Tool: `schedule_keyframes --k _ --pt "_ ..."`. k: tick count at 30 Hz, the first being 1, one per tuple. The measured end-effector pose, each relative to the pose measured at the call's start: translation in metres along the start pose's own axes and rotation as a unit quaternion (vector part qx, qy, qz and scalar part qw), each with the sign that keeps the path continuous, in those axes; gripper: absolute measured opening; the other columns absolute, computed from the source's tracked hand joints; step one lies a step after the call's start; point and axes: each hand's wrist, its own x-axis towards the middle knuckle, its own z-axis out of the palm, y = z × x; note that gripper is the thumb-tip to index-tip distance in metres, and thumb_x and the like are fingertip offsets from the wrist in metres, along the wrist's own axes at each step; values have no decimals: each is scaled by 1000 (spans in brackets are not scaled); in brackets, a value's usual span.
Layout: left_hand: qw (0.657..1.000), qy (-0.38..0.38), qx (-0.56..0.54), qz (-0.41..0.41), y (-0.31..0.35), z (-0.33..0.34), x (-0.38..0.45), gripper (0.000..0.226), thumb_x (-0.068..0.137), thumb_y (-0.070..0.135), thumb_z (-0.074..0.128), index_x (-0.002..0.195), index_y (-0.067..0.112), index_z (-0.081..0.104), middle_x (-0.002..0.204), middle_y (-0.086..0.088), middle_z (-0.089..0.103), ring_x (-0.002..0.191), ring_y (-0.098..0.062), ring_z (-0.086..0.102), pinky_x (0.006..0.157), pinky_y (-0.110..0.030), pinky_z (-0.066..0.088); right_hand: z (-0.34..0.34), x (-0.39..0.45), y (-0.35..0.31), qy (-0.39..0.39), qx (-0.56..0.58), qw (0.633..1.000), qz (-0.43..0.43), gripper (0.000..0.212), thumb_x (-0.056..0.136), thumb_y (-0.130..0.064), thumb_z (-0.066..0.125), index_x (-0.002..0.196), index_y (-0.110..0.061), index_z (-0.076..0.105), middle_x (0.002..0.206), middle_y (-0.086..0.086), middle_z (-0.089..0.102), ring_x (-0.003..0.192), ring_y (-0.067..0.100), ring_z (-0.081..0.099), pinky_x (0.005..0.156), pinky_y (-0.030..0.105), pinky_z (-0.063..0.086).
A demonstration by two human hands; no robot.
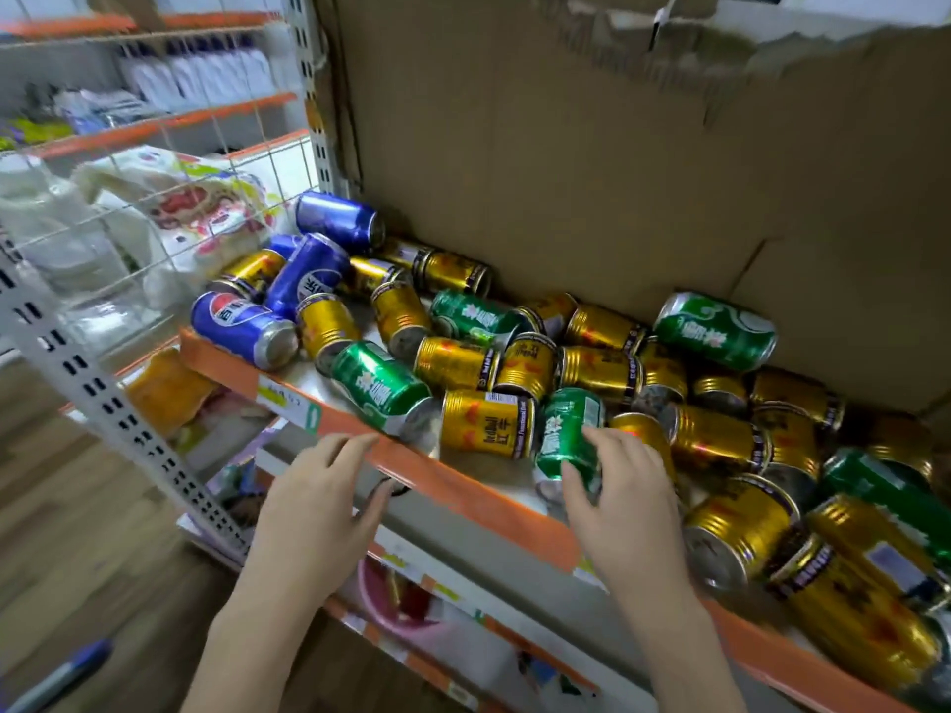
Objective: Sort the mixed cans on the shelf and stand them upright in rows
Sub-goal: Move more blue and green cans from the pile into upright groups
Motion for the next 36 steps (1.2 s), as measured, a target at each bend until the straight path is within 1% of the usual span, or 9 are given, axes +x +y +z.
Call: schedule_keyframes --k 5,9,12,14,17,22,25,29,36 --pt "998 26 49 23 4 4 59 51 67 21 82 111 2 65 106 -15 65 93 -34 63 76 -43 53 6 49 -2 -10 21 1000 -9 46 92 -29 54 134 -14 47 135 0 49 128 15 37 108 29 27" --pt "997 51 61 19 -3 5 94 49 69 23 81 110 2 65 107 -18 64 96 -38 62 80 -46 52 19 83 -8 -25 24 999 -28 50 92 -32 53 138 -12 43 138 2 46 132 17 34 110 30 26" --pt "997 37 61 -7 -21 11 105 53 68 25 81 114 4 64 112 -17 63 98 -39 61 80 -47 51 34 101 -18 -45 28 998 -43 51 93 -33 52 139 -14 41 140 -1 43 133 14 32 110 27 24" --pt "997 38 57 -34 -35 10 109 52 74 32 73 118 6 61 115 -15 61 103 -38 59 81 -48 50 46 111 -28 -60 28 996 -57 51 92 -34 51 138 -15 41 140 -2 42 133 14 31 110 27 23" --pt "995 30 46 -85 -60 3 123 53 81 35 68 126 9 55 125 -12 56 117 -34 50 93 -48 44 66 128 -50 -79 20 994 -74 50 92 -33 52 137 -13 43 139 0 44 132 16 33 110 29 24" --pt "994 36 60 -82 -119 -9 152 55 68 26 81 115 2 63 114 -19 62 104 -40 59 81 -50 50 101 161 -99 -81 0 991 -105 50 90 -31 56 134 -9 46 135 6 48 128 22 38 109 33 26" --pt "995 32 42 -89 -155 -21 166 54 78 33 72 123 6 58 122 -15 57 113 -36 52 90 -49 46 122 177 -133 -77 -5 990 -115 45 88 -30 55 127 -7 52 126 8 54 120 28 46 104 39 35" --pt "996 41 41 -65 -195 -36 194 58 77 45 48 116 4 61 113 -17 61 102 -38 59 84 -47 51 150 199 -176 -61 1 990 -127 49 76 -31 55 115 -1 60 111 16 61 106 35 56 92 45 48" --pt "1000 20 7 11 -220 -37 230 47 76 44 44 109 13 60 107 -10 61 97 -28 57 83 -35 47 166 286 -224 -66 -88 979 -173 52 76 -14 66 124 1 54 122 21 54 111 40 51 94 45 42"
